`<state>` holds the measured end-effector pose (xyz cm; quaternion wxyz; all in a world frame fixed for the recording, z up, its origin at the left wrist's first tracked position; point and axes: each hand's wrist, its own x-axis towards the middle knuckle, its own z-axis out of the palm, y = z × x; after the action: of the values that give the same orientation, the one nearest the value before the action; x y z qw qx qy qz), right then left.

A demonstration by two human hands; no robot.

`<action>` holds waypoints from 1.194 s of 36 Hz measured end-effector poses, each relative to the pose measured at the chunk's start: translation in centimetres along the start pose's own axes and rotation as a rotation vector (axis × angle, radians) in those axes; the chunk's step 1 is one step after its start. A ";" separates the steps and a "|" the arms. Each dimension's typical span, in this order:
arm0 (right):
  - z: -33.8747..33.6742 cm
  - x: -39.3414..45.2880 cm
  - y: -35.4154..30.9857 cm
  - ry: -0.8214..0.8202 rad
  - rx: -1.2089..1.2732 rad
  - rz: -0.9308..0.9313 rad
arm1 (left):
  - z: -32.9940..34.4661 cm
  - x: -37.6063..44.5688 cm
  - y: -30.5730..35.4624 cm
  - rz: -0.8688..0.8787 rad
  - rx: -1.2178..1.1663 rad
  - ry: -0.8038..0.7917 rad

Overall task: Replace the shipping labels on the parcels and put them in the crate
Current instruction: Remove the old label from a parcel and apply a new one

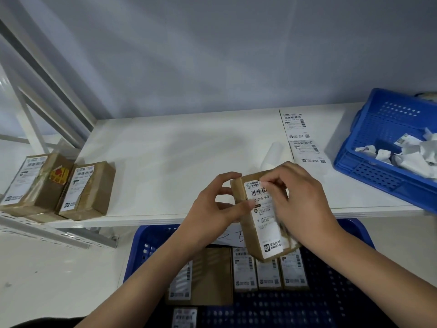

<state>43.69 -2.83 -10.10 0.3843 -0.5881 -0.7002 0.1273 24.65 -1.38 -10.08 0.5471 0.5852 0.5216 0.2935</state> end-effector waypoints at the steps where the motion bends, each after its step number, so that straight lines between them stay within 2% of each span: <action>1: 0.0 0.0 0.0 -0.024 -0.012 -0.002 | -0.3 0.0 -0.2 0.031 0.093 -0.005; 4: -0.1 0.1 0.2 -0.068 -0.019 -0.028 | -1.1 0.2 -0.9 0.233 0.531 0.024; 6: -0.3 0.2 0.3 -0.094 0.010 -0.040 | -1.3 0.2 -1.0 0.316 0.629 0.033; 15: -0.1 0.1 -0.1 -0.224 0.137 -0.084 | -1.2 0.1 -1.1 0.330 0.576 0.004; 19: 0.1 0.0 -0.3 -0.247 0.166 -0.044 | -1.0 0.0 -1.3 0.330 0.567 0.034; 26: 0.1 -0.3 -1.7 -0.245 0.360 0.230 | -0.6 -0.2 -1.0 0.358 0.587 0.145; 30: 0.2 -0.2 -1.9 -0.193 0.302 0.367 | -0.5 -0.5 -0.8 0.404 0.626 0.171; 33: 0.0 0.1 -1.7 -0.252 0.345 0.485 | -0.4 -0.5 -0.8 0.451 0.667 0.185; 38: -0.3 0.2 -1.8 -0.388 0.625 0.655 | -0.1 -0.6 -1.0 0.489 0.710 0.182; 40: -0.4 0.4 -1.9 -0.410 0.618 0.677 | -0.1 -0.5 -1.2 0.500 0.721 0.167; 43: -0.6 0.5 -1.7 -0.475 0.424 0.621 | 0.1 -0.5 -1.4 0.503 0.757 0.135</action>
<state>42.85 -2.98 -8.46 0.2685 -0.6332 -0.5177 0.5088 24.17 -2.06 -11.35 0.1713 0.8320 0.4681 0.2435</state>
